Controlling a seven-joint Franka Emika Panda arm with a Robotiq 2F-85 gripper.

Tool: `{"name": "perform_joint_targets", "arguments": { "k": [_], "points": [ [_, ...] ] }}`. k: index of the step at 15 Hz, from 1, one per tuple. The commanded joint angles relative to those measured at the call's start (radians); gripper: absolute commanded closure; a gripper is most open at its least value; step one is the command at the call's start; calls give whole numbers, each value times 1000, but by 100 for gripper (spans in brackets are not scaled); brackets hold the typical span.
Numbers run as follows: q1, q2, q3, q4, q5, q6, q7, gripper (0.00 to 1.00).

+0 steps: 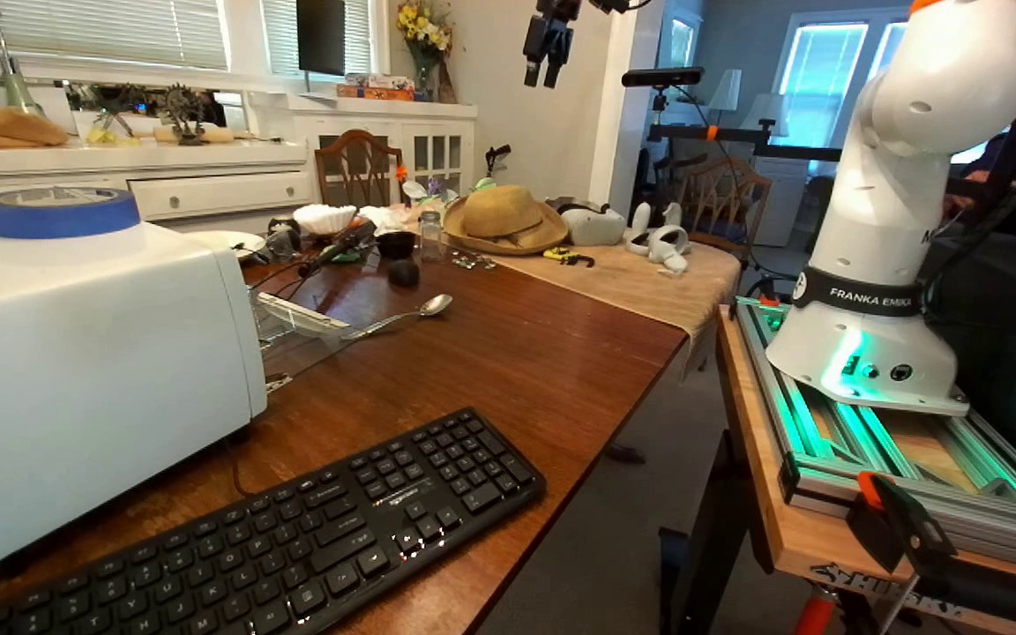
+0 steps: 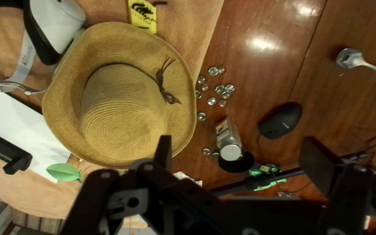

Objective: Turn the hat upside down.

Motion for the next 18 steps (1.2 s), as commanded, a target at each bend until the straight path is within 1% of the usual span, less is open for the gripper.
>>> {"name": "perform_joint_targets", "arguments": {
  "k": [1,3,9,11,14,18],
  "points": [
    [-49,166,12,96,-68,89,51,0],
    [-67,243,14,143,-112,114,82,0],
    [-89,464,14,291,-225,119,151,0],
    [-94,535,13,328,-245,135,180,0],
    [-99,637,13,399,-257,124,213,0],
    [-104,731,12,469,-260,109,239,0]
  ]
}}
